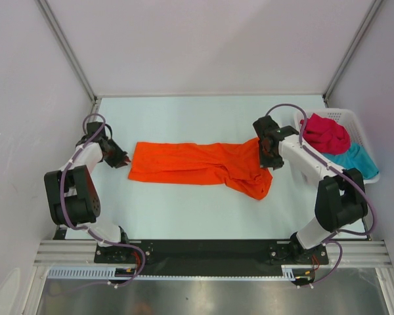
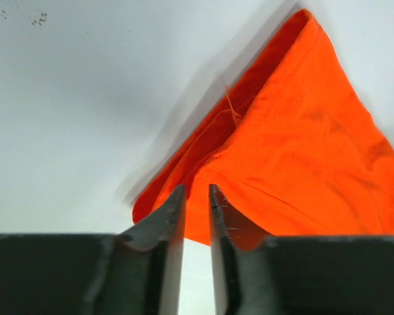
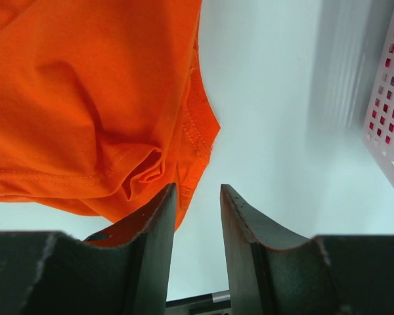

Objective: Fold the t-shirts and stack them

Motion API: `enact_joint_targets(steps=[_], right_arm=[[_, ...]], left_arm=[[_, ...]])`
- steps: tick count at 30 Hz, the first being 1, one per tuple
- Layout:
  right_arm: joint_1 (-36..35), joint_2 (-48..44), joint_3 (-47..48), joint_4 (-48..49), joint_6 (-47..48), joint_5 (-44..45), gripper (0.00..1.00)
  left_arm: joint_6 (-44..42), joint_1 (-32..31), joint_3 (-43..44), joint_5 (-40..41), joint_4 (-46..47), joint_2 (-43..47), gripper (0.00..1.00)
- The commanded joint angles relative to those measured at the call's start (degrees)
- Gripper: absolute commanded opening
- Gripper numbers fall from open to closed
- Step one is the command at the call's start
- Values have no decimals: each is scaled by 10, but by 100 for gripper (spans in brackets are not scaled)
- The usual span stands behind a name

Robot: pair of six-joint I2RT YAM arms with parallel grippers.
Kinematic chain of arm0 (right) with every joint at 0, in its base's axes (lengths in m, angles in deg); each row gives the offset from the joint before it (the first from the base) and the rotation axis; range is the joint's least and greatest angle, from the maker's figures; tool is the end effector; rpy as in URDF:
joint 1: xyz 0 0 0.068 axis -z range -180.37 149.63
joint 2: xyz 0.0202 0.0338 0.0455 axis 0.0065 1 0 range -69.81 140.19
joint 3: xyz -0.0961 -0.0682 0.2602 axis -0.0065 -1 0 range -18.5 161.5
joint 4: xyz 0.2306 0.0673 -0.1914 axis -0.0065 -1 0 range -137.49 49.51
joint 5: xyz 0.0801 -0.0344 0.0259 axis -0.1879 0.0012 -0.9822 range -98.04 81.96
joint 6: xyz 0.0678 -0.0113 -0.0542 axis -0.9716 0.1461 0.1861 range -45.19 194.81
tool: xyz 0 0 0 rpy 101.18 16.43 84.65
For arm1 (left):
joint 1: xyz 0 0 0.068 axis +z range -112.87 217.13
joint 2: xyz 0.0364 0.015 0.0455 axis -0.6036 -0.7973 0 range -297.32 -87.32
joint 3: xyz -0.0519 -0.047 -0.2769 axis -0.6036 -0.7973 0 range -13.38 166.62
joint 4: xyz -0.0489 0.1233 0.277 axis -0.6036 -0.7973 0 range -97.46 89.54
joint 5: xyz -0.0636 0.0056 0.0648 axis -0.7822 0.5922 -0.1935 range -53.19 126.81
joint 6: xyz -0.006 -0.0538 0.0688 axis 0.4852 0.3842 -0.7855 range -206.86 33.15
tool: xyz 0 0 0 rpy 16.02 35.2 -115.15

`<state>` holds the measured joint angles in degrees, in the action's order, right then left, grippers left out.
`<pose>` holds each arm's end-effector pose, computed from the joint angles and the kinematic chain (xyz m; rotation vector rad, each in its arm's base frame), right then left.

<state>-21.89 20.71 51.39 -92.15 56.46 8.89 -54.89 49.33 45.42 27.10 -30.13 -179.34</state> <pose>0.3462 0.1122 0.2023 -0.0125 2.7436 -0.2379 0.3709 0.0668 0.1461 -0.9585 2.5086 -0.3359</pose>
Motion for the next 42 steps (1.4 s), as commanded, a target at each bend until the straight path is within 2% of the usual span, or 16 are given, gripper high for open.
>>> enact_joint_targets(steps=[1,2,4,5,15,22,25,31,35,42], right_arm=[[2,10,28,12,5,-10,39],[2,12,29,14,4,-12,39],[-1,20,29,21,4,-19,39],[-3,24,29,24,2,-23,40],[-12,74,2,99,-21,-145,41],[-9,170,33,121,-29,-163,42],[-5,204,44,128,-35,-204,42],[45,251,61,160,-66,-274,43],[75,322,137,140,-70,-284,43],[104,452,322,79,-67,-267,42]], left_arm=[[-9,4,1,-10,6,4,42],[-9,4,1,-9,4,7,44],[-9,4,3,0,-1,16,54],[-9,4,3,4,-3,20,55],[-1,1,-4,-1,8,33,56],[-7,2,3,-12,3,46,56],[-7,1,10,-25,2,50,55],[-5,3,18,-58,5,49,55],[-6,2,29,-67,8,40,55],[-3,2,37,-75,14,9,56]])
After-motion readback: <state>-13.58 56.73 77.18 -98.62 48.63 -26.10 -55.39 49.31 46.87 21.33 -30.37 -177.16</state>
